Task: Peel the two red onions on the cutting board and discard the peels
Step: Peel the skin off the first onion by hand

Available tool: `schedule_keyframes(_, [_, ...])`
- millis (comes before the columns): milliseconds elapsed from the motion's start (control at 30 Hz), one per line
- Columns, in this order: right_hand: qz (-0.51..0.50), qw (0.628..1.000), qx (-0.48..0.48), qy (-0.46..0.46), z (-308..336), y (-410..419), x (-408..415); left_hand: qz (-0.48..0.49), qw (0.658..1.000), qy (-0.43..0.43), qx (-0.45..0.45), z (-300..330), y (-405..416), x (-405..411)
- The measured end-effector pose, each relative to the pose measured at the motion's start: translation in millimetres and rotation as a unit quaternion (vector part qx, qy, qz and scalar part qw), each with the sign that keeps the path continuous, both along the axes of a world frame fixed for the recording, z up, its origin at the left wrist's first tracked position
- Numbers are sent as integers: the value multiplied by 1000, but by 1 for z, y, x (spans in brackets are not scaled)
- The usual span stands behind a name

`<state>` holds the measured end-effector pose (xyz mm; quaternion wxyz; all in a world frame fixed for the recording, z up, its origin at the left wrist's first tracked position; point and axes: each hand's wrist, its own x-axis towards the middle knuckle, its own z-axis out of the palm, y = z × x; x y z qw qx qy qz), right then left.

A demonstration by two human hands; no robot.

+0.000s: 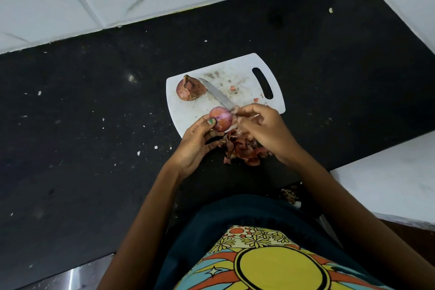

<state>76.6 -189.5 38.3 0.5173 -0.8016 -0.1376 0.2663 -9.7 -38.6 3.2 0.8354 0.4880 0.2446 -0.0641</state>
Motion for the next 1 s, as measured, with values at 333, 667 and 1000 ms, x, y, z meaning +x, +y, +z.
schedule_keyframes(333, [-72,991,90,71,1,6,2,-7,999,-9,-34,2,1,-2])
schedule_keyframes(667, [81,960,-168,-207,-32,-7,0,23,997,-9,-69,3,0,-3])
schedule_keyframes(1000, [51,998,39,21,6,3,-3,19,998,-17,-51,1,-1,-2])
